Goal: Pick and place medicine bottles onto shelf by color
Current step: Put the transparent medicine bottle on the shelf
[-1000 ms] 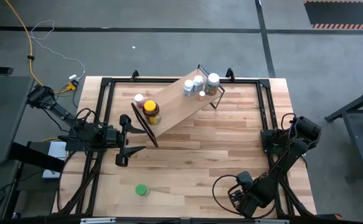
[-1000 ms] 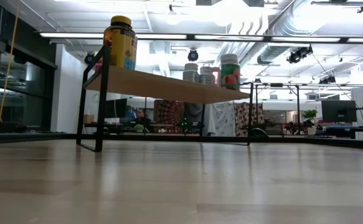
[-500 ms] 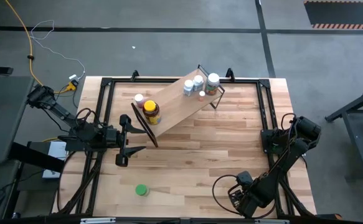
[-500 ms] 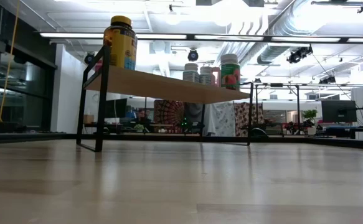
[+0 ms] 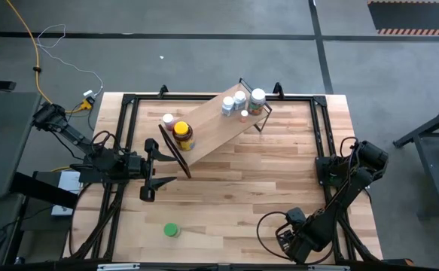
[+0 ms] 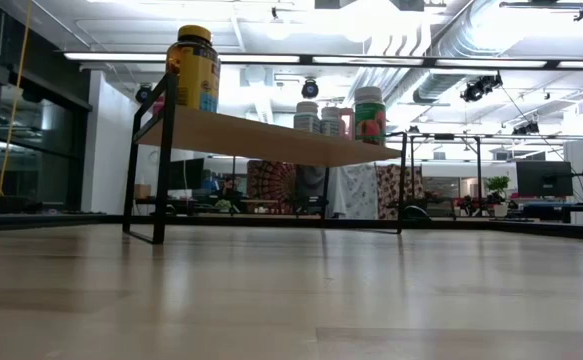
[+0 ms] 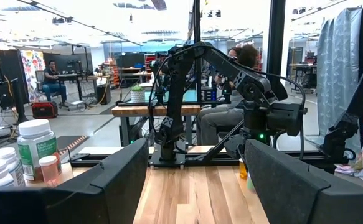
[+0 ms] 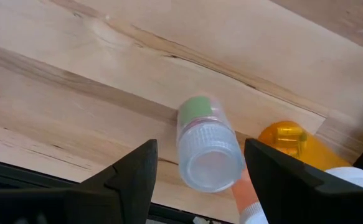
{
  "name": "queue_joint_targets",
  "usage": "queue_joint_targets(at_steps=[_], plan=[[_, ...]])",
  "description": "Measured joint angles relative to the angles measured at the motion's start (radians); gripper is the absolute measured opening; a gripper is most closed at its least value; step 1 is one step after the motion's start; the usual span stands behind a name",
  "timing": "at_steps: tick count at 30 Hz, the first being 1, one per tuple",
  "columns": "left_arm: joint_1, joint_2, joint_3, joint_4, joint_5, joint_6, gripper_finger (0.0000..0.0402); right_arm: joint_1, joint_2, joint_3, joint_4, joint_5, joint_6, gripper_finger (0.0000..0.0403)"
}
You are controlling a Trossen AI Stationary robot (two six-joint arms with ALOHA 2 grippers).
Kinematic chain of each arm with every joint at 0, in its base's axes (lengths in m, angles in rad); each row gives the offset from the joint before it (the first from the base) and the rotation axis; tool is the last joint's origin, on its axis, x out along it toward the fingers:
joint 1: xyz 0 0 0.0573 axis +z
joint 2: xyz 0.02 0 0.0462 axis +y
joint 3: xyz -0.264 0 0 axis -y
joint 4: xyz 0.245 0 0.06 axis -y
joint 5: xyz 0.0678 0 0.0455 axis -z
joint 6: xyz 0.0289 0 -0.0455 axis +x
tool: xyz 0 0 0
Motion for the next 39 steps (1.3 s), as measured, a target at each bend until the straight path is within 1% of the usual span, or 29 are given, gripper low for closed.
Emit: queue_joint_targets(at_steps=[2,6,13,16,23,24,26,28,30,34,36,39], plan=[[0.0,0.0,0.0,0.0,0.0,0.0,0.0257,0.0,0.0,0.0,0.003,-0.001,0.001,0.0232],[0.0,0.0,0.0,0.0,0.0,0.002,0.0257,0.0,0.0,0.0,-0.004,-0.044,0.001,0.0232],[0.0,0.0,0.0,0.0,0.0,0.003,0.0257,0.0,0.0,0.0,-0.009,-0.025,0.001,0.0227],[0.0,0.0,0.0,0.0,0.0,0.002,0.0257,0.0,0.0,0.0,-0.009,-0.024,0.001,0.0208],[0.001,0.0,0.0,0.0,0.0,0.003,0.0257,0.0,0.0,0.0,-0.009,-0.033,-0.018,0.0128],[0.001,0.0,0.0,0.0,0.0,0.003,0.0257,0.0,0.0,0.0,-0.009,-0.037,-0.026,0.012],[0.001,0.0,0.0,0.0,0.0,0.003,0.0257,-0.002,0.0,0.001,-0.009,-0.048,-0.052,0.0117],[0.001,0.0,0.0,0.001,0.0,0.003,0.0257,-0.009,0.001,0.013,-0.012,-0.05,-0.12,0.0117],[0.001,0.0,0.0,0.001,0.0,0.003,0.0257,-0.022,-0.003,0.04,-0.013,-0.032,-0.235,0.0117],[0.001,-0.007,0.0,0.002,0.0,0.003,0.0257,-0.08,-0.027,0.124,-0.07,0.095,-0.485,0.013],[0.001,-0.012,0.0,0.003,0.0,0.003,0.0257,-0.126,-0.03,0.191,-0.111,0.154,-0.614,0.0132],[0.001,-0.017,0.0,0.002,0.0,0.003,0.0257,-0.216,-0.031,0.298,-0.153,0.232,-0.853,0.0128]])
